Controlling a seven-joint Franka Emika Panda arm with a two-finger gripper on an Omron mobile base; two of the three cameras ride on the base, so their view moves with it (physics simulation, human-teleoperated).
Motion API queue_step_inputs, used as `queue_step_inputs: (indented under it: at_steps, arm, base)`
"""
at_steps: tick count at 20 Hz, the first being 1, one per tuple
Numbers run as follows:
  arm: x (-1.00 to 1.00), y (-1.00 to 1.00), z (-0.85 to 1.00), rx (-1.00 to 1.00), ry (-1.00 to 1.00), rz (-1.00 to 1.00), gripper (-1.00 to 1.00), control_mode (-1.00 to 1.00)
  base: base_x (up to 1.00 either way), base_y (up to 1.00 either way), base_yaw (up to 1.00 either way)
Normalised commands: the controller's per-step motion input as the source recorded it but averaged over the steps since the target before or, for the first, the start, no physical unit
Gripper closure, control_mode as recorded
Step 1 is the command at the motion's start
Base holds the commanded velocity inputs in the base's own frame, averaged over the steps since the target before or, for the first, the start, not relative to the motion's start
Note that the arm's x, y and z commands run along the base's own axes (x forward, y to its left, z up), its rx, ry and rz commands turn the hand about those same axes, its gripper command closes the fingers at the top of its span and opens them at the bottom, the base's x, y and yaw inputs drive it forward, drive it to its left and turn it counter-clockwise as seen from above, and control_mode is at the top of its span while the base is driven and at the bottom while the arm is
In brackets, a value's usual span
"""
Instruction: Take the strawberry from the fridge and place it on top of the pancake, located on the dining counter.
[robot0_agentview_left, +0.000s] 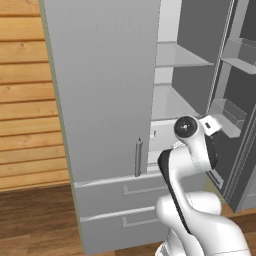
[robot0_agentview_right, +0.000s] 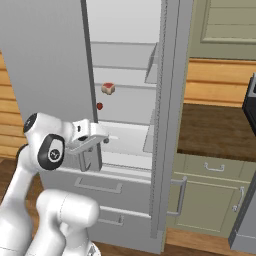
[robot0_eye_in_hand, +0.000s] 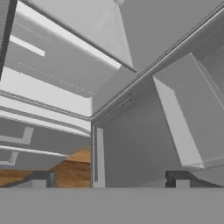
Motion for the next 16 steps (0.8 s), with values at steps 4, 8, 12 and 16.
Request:
queue_step_inputs:
  at_steps: [4,8,12,16]
  arm:
    - [0.00,0.49,-0.19,0.33,-0.04,0.00,-1.00,-1.00]
    - [0.03,0.56,-0.30,0.30,-0.05,0.01,-1.00,-1.00]
    - [0.13,0.57,-0.32,0.27,-0.06,0.05,-1.00,-1.00]
    - [0.22,0.62,-0.22,0.23,-0.06,0.03,-1.00,-1.00]
  base:
    - [0.00,0.00,0.00]
    - [0.00,0.00,0.00]
    - [0.00,0.00,0.00]
    - [0.00,0.00,0.00]
